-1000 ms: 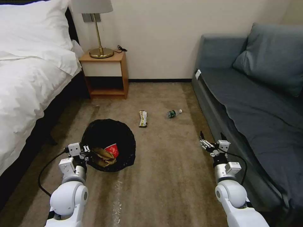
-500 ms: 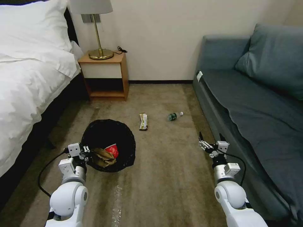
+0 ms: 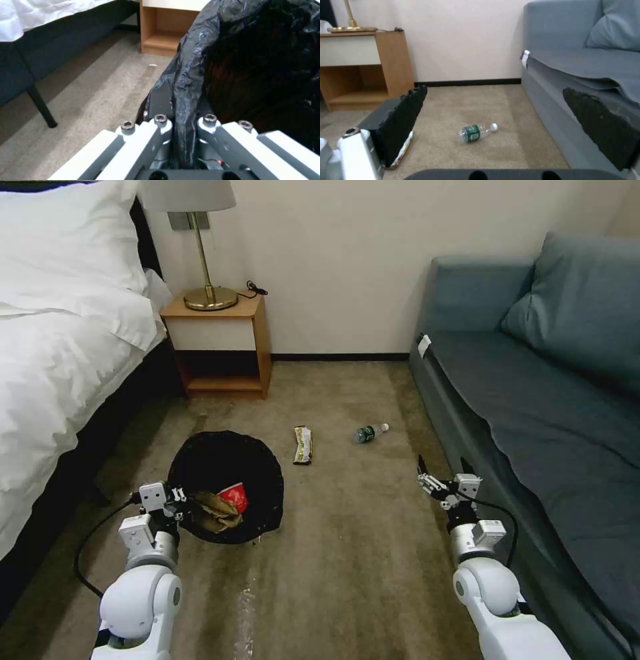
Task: Pick up the trash bin, then pick up the garbage on the floor and place it into the trash bin.
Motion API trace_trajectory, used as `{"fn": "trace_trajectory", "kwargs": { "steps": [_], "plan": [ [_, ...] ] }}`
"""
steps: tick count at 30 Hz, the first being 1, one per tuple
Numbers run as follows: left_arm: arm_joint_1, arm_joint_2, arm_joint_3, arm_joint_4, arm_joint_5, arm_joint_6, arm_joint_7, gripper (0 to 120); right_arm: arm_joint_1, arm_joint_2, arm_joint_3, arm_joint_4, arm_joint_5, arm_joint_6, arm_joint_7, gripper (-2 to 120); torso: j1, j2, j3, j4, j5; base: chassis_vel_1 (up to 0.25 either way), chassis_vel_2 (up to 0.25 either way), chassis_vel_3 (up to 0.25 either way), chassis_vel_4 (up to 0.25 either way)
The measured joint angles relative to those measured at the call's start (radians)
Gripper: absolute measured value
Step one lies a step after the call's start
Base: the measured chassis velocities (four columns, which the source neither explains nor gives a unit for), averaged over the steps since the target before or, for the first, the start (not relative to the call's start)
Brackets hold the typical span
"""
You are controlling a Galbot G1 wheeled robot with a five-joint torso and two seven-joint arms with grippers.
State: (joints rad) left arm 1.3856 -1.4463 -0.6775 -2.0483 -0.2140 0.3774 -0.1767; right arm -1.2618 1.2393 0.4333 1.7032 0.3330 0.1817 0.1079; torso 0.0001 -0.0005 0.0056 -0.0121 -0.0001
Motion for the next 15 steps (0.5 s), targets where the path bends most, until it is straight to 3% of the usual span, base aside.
{"fn": "trace_trajectory", "kwargs": {
  "steps": [15],
  "plan": [
    [-0.005, 0.001, -0.003, 0.004, -0.003, 0.001, 0.000, 3, -0.004, -0.001, -0.016, -0.007, -0.010, -0.003, 0.001, 100, 0.000, 0.000, 0.000, 0.0001, -0.0001, -0.076, 0.074, 0.069, -0.069]
  ]
}}
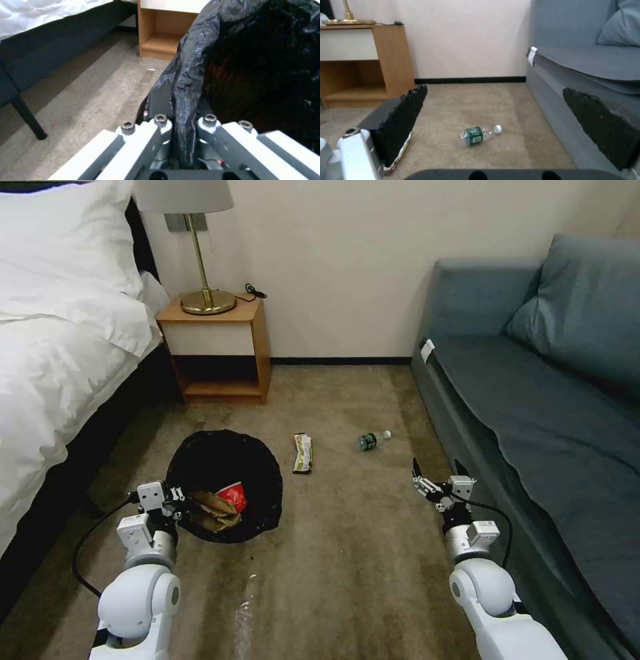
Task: Pick up the trash bin, then pick up the garbage on the floor and place it into the trash bin.
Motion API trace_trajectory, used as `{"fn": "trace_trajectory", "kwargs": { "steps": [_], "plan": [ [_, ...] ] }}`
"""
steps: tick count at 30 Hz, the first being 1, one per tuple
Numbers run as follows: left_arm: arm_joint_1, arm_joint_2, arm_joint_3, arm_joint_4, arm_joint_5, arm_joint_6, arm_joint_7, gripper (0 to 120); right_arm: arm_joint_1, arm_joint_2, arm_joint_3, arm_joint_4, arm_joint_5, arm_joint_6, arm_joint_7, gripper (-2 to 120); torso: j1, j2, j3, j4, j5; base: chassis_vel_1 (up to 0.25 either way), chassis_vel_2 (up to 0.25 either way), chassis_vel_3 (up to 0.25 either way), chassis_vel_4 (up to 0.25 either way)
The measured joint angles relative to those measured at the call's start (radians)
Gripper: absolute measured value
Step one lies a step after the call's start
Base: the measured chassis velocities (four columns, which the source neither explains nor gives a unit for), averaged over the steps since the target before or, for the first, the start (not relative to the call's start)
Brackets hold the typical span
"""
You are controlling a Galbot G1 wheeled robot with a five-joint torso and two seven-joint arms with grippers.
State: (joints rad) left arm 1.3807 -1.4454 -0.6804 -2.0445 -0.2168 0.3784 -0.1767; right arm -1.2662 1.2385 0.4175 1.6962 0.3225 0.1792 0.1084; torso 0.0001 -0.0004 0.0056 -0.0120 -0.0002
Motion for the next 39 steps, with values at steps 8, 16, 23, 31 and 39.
{"fn": "trace_trajectory", "kwargs": {
  "steps": [8, 16, 23, 31, 39],
  "plan": [
    [0.000, 0.002, -0.003, 0.004, -0.007, 0.000, 0.000, 3, -0.005, 0.008, -0.001, -0.005, -0.009, 0.000, 0.000, 100, 0.000, 0.000, 0.000, -0.0001, 0.0000, -0.072, 0.067, 0.071, -0.067],
    [-0.001, 0.005, -0.014, 0.004, -0.010, 0.000, -0.002, 3, 0.004, 0.007, -0.001, -0.006, -0.006, 0.000, 0.000, 100, 0.000, 0.000, 0.000, 0.0000, 0.0000, -0.071, 0.086, 0.080, -0.074],
    [0.003, 0.004, -0.021, 0.003, -0.010, 0.000, -0.002, 3, 0.006, 0.007, -0.006, -0.010, -0.005, -0.001, -0.001, 100, 0.000, 0.000, 0.000, 0.0000, 0.0000, -0.073, 0.064, 0.069, -0.069],
    [0.004, 0.004, -0.025, 0.000, -0.010, 0.000, -0.002, 3, 0.006, 0.007, -0.008, -0.011, -0.004, -0.001, -0.003, 100, 0.000, 0.000, 0.000, 0.0000, 0.0000, -0.067, 0.070, 0.069, -0.070],
    [0.010, 0.004, -0.030, -0.004, -0.010, 0.000, 0.000, 3, 0.003, 0.008, -0.010, -0.011, -0.005, -0.001, -0.007, 100, 0.000, 0.000, 0.000, -0.0001, 0.0001, -0.076, 0.079, 0.069, -0.071]
  ]
}}
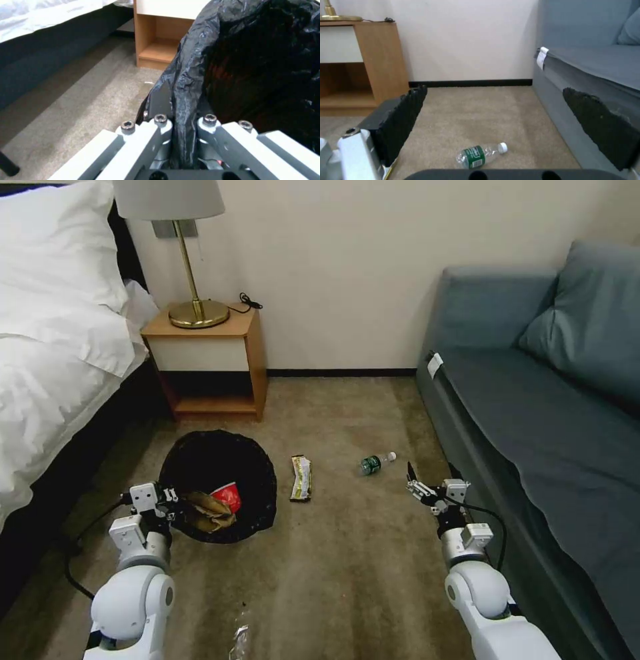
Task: Pick up the trash bin, then pick up the garbage on the floor and place it into the trash bin.
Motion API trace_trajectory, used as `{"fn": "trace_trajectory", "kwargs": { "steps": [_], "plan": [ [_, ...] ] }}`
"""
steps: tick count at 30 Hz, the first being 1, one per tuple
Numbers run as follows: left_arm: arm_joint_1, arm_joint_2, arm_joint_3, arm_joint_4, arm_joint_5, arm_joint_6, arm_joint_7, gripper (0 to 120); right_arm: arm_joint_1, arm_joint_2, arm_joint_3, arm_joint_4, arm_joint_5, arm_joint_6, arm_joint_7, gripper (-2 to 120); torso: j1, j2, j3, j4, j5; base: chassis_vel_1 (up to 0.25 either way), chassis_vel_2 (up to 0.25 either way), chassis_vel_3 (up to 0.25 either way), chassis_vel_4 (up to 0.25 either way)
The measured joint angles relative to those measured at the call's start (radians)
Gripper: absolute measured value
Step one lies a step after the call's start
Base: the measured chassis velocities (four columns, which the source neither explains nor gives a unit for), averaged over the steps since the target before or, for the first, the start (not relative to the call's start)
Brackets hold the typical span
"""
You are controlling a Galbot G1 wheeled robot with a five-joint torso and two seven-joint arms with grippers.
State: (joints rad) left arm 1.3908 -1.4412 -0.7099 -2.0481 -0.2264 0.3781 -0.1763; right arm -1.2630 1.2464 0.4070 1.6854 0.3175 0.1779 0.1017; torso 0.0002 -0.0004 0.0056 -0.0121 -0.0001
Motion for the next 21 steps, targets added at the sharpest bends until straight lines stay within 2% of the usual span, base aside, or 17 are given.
{"fn": "trace_trajectory", "kwargs": {
  "steps": [21],
  "plan": [
    [0.004, 0.005, -0.016, -0.004, -0.005, -0.001, 0.004, 3, 0.001, 0.002, -0.011, -0.006, -0.004, 0.000, -0.001, 100, 0.000, 0.000, 0.000, -0.0001, -0.0001, -0.079, 0.075, 0.078, -0.074]
  ]
}}
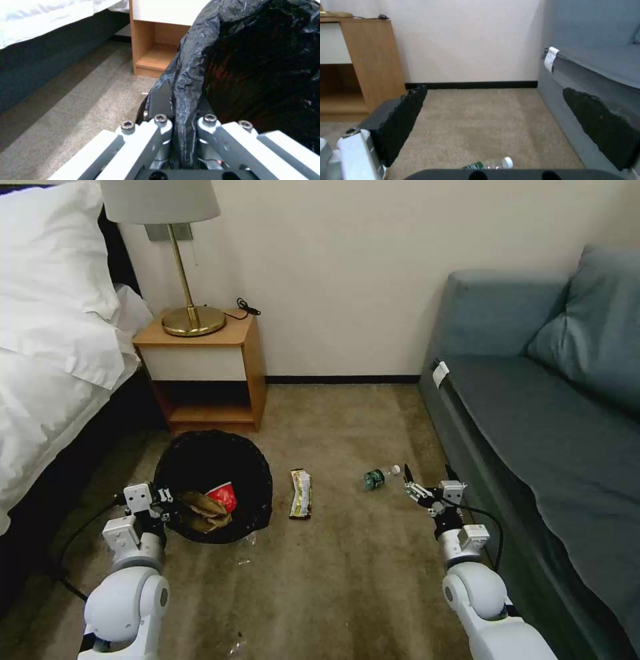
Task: Pick up the trash bin, then pick up the garbage on the floor and place it into the trash bin.
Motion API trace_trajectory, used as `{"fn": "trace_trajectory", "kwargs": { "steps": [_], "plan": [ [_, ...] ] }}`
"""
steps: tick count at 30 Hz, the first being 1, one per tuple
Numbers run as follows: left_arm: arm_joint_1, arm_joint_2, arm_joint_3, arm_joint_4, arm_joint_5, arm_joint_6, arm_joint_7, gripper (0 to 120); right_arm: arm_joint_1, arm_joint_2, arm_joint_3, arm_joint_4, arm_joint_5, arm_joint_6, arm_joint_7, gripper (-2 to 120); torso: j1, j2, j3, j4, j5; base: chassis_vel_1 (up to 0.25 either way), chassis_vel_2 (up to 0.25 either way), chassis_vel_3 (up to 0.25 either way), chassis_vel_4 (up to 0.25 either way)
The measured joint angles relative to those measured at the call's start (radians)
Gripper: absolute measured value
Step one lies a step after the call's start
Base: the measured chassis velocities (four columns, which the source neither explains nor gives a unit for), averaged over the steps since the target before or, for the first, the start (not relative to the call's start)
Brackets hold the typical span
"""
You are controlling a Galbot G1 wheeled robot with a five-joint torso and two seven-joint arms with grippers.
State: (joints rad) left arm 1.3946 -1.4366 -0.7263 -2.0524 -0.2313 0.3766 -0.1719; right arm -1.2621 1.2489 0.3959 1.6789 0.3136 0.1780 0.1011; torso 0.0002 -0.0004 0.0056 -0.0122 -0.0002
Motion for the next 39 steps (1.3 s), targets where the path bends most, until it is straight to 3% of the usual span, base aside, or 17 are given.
{"fn": "trace_trajectory", "kwargs": {
  "steps": [25, 39],
  "plan": [
    [0.002, 0.000, -0.015, -0.002, -0.009, -0.001, 0.001, 3, 0.012, 0.000, -0.023, -0.018, -0.012, -0.004, 0.007, 100, 0.000, 0.000, 0.000, 0.0001, 0.0001, -0.069, 0.071, 0.070, -0.070],
    [0.011, 0.004, -0.031, 0.001, -0.018, -0.008, 0.006, 3, 0.017, -0.001, -0.045, -0.021, -0.006, 0.032, 0.000, 100, 0.000, 0.000, 0.000, 0.0001, 0.0000, -0.003, 0.004, 0.004, -0.003]
  ]
}}
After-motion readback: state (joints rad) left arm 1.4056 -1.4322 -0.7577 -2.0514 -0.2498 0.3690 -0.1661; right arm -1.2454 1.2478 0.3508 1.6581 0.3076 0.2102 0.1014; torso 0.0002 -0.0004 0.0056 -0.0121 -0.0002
